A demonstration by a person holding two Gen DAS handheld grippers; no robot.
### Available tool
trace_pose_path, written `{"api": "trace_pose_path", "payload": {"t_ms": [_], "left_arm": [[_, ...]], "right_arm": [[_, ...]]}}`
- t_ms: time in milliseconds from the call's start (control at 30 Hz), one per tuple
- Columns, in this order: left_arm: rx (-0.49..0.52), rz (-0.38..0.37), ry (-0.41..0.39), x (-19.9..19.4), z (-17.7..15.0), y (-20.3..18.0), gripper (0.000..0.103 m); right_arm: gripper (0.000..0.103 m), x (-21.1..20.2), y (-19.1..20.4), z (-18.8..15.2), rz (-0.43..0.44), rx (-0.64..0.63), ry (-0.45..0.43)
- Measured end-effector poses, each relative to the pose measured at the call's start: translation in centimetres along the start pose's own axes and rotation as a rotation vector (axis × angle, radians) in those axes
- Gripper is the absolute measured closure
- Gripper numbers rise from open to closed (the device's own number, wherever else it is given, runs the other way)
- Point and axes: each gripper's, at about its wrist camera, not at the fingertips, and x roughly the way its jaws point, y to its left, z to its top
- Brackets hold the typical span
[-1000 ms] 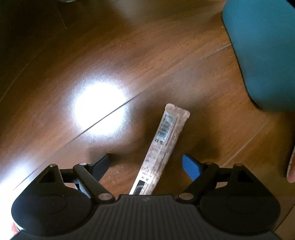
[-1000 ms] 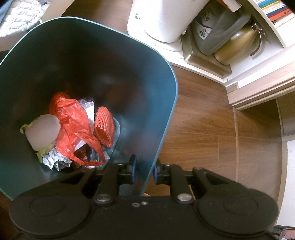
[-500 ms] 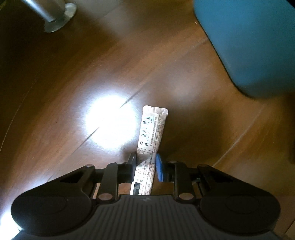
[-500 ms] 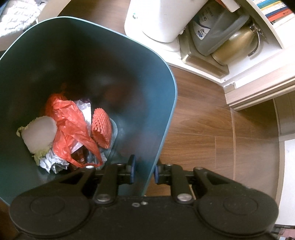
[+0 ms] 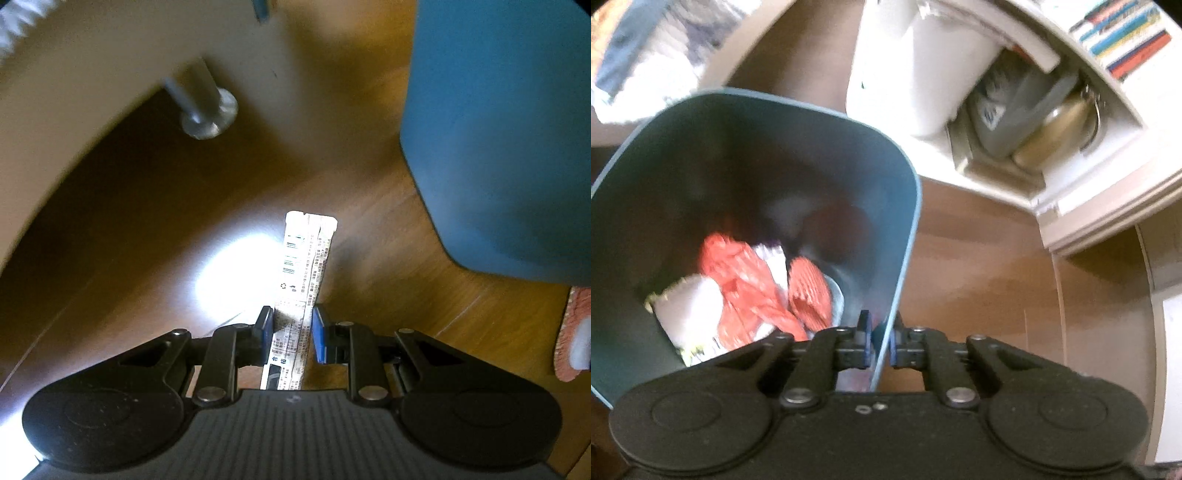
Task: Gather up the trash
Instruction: 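Carry the white paper strip into the wastebasket and open the left tool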
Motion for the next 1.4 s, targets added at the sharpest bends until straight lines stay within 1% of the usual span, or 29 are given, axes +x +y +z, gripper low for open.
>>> {"api": "trace_pose_path", "payload": {"t_ms": [233, 400, 500, 567, 633, 733, 833, 900, 1000, 1067, 1233, 1400], "left_arm": [[-0.012, -0.001, -0.086, -7.8, -0.4, 1.4, 0.082], [-0.023, -0.02, -0.156, -12.8, -0.9, 1.1, 0.082], [-0.03, -0.06, -0.197, -15.3, -1.0, 1.4, 0.082], [-0.024, -0.111, -0.225, -17.0, -1.2, 1.2, 0.082], [-0.005, -0.156, -0.255, -18.7, -1.1, 0.1, 0.082], [0.034, -0.203, -0.28, -20.4, -0.4, -1.9, 0.082], [0.057, -0.239, -0.279, -20.1, 1.6, -4.1, 0.082], [0.078, -0.247, -0.284, -20.0, 2.8, -5.5, 0.082], [0.106, -0.255, -0.287, -18.5, 4.9, -7.9, 0.082], [0.119, -0.256, -0.264, -17.5, 5.9, -9.1, 0.082], [0.154, -0.223, -0.203, -13.8, 8.1, -11.8, 0.082], [0.167, -0.183, -0.142, -11.1, 8.8, -13.5, 0.081]], "right_arm": [[0.098, -1.2, 1.8, 0.3, -0.047, -0.042, -0.041], [0.098, -2.0, 3.1, -0.2, -0.085, -0.078, -0.058], [0.098, -2.9, 3.4, -0.3, -0.112, -0.082, -0.073], [0.099, -3.4, 3.5, -0.7, -0.115, -0.075, -0.071], [0.099, -3.7, 3.6, -1.0, -0.117, -0.078, -0.066], [0.098, -4.0, 3.9, -1.4, -0.121, -0.085, -0.064], [0.098, -4.1, 4.1, -1.5, -0.125, -0.081, -0.062], [0.098, -4.1, 3.9, -1.7, -0.12, -0.078, -0.065], [0.098, -4.1, 3.9, -1.7, -0.114, -0.076, -0.07], [0.098, -4.1, 3.9, -1.6, -0.105, -0.074, -0.074], [0.098, -4.0, 3.5, -1.7, -0.094, -0.071, -0.079], [0.097, -3.9, 2.9, -1.8, -0.08, -0.057, -0.069]]}}
